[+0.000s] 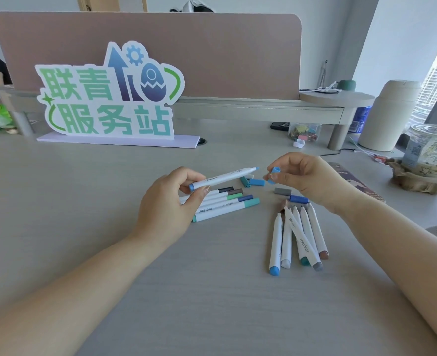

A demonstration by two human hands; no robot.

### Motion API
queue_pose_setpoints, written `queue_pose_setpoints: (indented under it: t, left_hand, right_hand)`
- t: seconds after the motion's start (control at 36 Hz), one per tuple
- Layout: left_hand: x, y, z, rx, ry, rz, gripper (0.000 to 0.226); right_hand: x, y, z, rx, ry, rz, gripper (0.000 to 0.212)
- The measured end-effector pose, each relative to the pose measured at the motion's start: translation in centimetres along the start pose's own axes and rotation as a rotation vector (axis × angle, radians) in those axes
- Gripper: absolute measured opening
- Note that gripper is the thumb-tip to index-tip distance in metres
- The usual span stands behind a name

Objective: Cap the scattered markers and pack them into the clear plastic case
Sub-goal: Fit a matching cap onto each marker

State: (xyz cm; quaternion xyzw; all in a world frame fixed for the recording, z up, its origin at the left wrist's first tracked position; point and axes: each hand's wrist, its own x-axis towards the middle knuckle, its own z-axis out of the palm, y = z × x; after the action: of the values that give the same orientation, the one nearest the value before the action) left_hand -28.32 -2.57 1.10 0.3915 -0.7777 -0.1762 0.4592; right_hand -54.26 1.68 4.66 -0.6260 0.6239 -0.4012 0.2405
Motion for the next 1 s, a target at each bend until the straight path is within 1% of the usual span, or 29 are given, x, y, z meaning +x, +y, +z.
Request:
queue_pose_setpoints:
  t: [0.17, 0.25, 0.36, 0.42, 0.61, 0.81, 0.92, 1.0]
  left_hand:
    - [0.0, 0.1, -0.1, -0.001, -0.004, 0.011, 0.007]
    - [0.0, 0.0, -0.1, 0.008, -0.011, 0.009, 0.007]
    - [0.0, 0.0, -0.1, 0.005, -0.019, 0.007, 0.007]
    - [0.0, 0.1, -0.1, -0.001, -0.024, 0.013, 0.007]
    - [-0.2, 0.7, -0.2, -0.022, -0.030, 0.041, 0.009]
    - [-0.3, 1.3, -0.3, -0.066, -0.036, 0.039, 0.008]
    - [-0.3, 1.7, -0.7, -0.142, -0.005, 0.018, 0.015]
    - [-0.3, 2.0, -0.8, -0.169, -0.005, 0.005, 0.016]
  right_hand:
    - [-0.4, -0.7, 0.2, -0.184, -0.041, -0.075, 0.028]
    - [-0.3, -0.8, 0.2, -0.217, -0.047, -0.079, 0.029]
    - [-0.2, -0.4, 0.3, -0.185, -0.008, -0.039, 0.010]
    - [-0.2, -0.5, 0.4, -0.180, -0.005, -0.050, 0.007]
    - [-0.4, -1.0, 0.8, -0.128, -0.031, -0.076, 0.009]
    - [-0.9, -1.7, 1.0, 0.015, -0.081, -0.102, 0.016]
    - [-1.1, -2.0, 1.3, 0.102, -0.062, -0.118, 0.015]
    - [-1.3, -2.1, 1.4, 0.149, -0.037, -0.157, 0.015]
